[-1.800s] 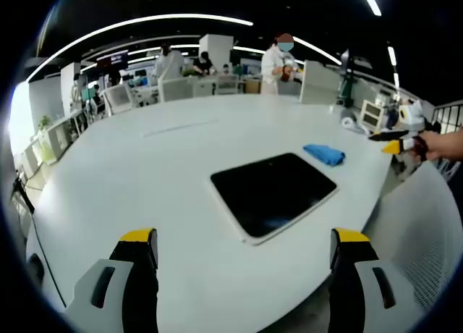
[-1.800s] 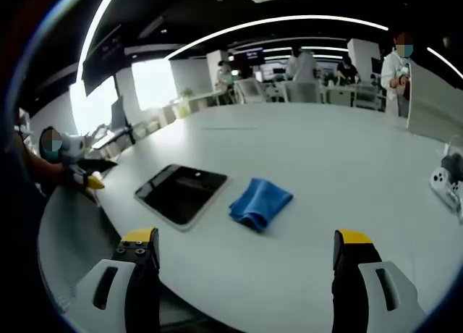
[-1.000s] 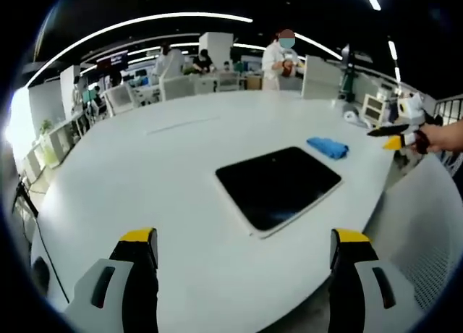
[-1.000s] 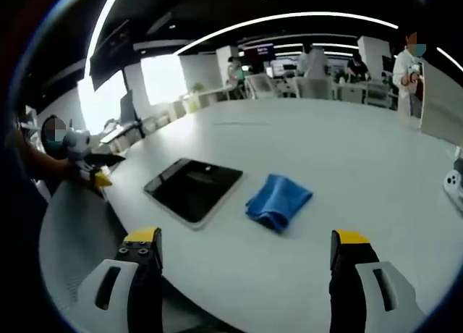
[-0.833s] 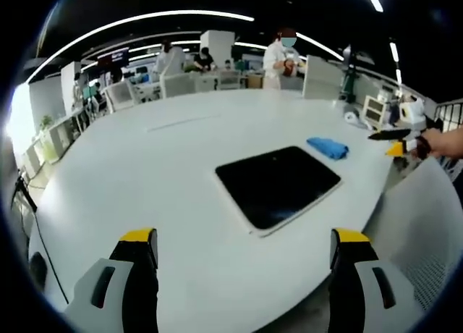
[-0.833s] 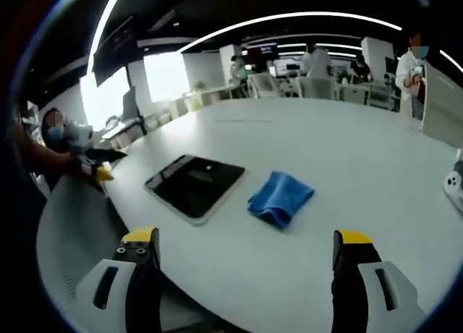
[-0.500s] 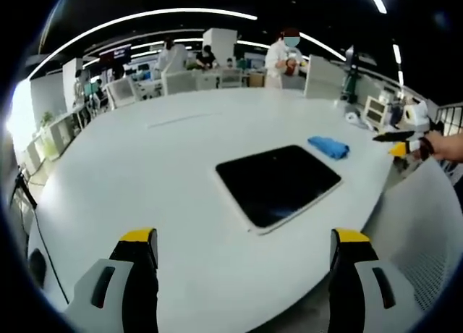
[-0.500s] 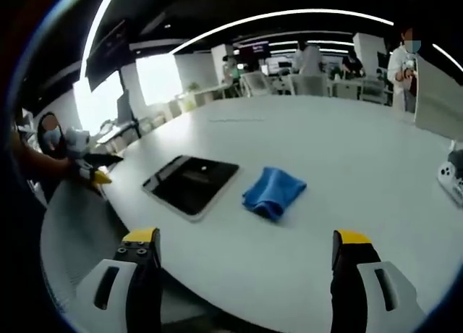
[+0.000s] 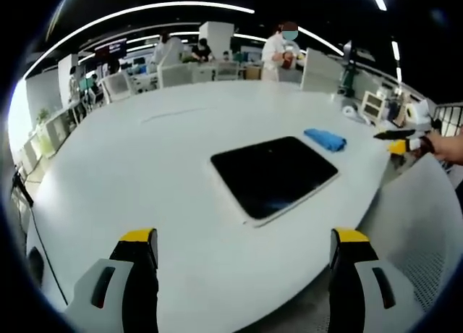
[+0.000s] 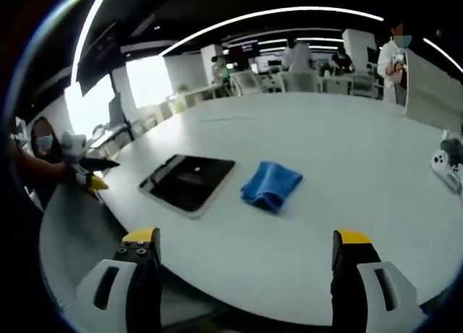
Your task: Wipe the mirror surface with the cleaning cloth until all visible marks leave the cleaned area.
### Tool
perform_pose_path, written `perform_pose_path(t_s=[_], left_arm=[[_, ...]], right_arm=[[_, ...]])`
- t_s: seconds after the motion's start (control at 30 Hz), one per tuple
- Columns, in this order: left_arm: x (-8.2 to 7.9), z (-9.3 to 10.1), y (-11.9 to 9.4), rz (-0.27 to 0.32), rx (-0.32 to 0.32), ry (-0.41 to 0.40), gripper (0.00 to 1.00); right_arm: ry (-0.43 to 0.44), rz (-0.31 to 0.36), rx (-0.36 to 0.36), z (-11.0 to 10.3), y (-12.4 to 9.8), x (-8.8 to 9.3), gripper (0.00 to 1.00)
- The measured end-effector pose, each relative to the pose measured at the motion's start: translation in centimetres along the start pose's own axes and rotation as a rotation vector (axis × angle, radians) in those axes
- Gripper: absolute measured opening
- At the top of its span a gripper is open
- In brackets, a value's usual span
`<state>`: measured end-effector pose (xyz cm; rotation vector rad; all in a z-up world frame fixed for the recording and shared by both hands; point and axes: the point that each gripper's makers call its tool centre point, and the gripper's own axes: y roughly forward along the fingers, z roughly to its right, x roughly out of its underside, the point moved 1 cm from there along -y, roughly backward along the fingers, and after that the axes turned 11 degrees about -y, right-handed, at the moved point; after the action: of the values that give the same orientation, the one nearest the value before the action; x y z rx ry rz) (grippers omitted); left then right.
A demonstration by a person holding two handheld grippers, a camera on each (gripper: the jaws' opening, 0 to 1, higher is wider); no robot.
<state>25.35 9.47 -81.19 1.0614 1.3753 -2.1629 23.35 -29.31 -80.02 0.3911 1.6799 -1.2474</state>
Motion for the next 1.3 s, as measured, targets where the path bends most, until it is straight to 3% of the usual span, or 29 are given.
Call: perform_pose_path(t_s=[0.17,0.8,1.03,1.3], left_arm=[[0.0,0.2,0.1,0.001,0.006,0.027,0.99],[-0.5,0.7,0.1,0.024,0.042,0.003,0.99],[-0.8,1.2,0.0,0.019,0.058,0.058,0.99],[-0.8,0.6,0.0,0.044,0.040,0.012,0.99]], right_arm=[[0.024,0.001,0.007,0.2,0.2,0.0,0.98],[0.015,-0.008,-0.008,0.8,0.6,0.2,0.98],[0.014,-0.003,-0.001,1.5,0.7,-1.0,0.98],[0.016,-0.024,-0.005,1.0,1.1,-0.8,0.98]])
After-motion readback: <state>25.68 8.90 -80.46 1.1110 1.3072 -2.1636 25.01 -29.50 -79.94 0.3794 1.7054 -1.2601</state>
